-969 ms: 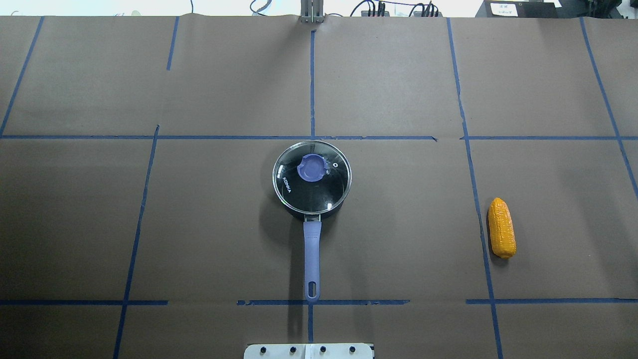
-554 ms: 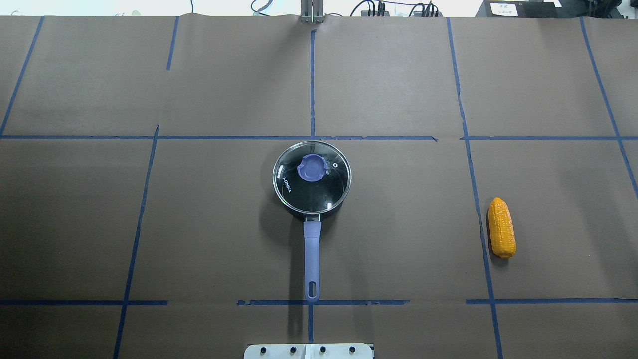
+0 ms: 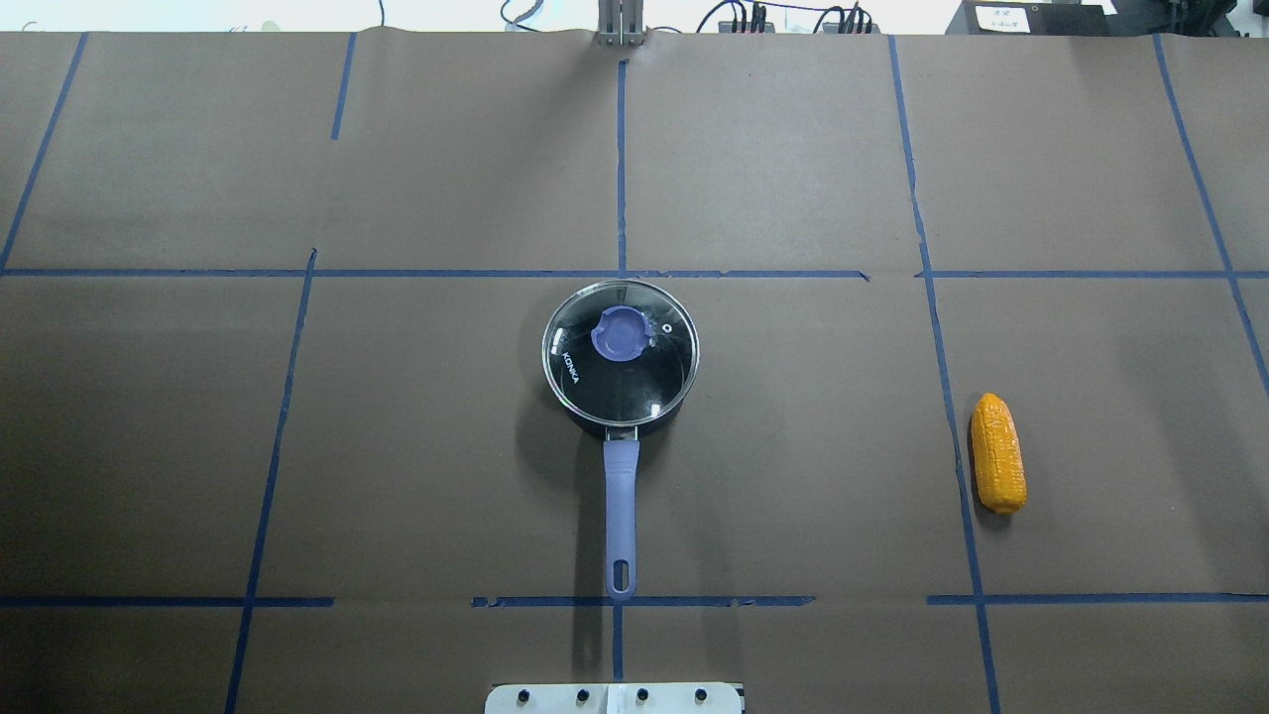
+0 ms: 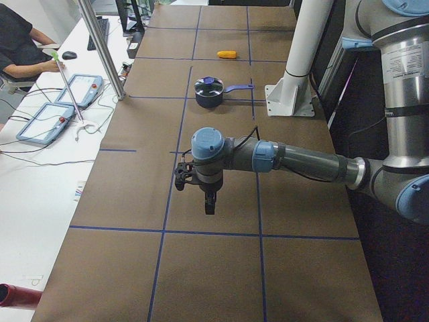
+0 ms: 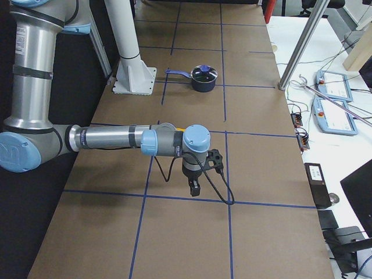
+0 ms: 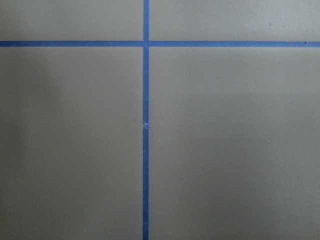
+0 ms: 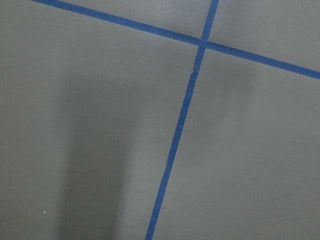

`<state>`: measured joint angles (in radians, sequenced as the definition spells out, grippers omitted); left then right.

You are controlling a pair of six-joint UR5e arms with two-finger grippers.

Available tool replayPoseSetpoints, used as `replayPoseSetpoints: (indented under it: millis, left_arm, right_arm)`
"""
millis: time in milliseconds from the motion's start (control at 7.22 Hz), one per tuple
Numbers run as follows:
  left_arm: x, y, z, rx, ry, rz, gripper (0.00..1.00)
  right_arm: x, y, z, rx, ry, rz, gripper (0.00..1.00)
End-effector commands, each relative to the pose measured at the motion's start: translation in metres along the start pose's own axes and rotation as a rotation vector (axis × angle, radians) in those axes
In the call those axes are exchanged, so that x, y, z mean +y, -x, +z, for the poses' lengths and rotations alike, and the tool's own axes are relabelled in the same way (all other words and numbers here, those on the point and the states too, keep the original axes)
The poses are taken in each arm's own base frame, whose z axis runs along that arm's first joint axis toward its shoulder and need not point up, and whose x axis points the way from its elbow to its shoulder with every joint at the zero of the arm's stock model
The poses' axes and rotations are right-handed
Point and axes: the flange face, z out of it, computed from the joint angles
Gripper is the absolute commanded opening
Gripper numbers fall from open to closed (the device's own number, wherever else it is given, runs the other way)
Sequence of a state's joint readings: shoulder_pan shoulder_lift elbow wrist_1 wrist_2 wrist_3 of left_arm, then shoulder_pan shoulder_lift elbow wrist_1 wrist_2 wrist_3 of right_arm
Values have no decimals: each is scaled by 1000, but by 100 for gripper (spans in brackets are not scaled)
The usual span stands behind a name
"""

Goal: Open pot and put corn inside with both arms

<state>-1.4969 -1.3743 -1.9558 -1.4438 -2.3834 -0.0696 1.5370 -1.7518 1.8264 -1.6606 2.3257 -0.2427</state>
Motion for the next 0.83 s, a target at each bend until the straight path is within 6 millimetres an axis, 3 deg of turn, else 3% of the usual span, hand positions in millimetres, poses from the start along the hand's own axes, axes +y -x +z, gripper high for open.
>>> replayPoseSetpoints:
  millis: [0, 277, 415, 554, 692]
  left_arm:
    - [-7, -31, 1, 115, 12, 45, 100]
    - [-29, -80, -10, 201, -22, 86, 100]
    - [-33, -135, -8, 223, -17, 69, 100]
    - [-37, -208, -15, 252, -9, 92, 100]
    - [-46, -269, -34, 287, -28, 116, 100]
  right_arm:
    - [11, 0, 3, -3, 5, 4, 100]
    - [14, 2, 2, -3, 6, 5, 100]
    - [14, 2, 2, -4, 6, 7, 100]
    - [15, 2, 2, -5, 7, 8, 100]
    - [14, 0, 4, -4, 11, 12, 100]
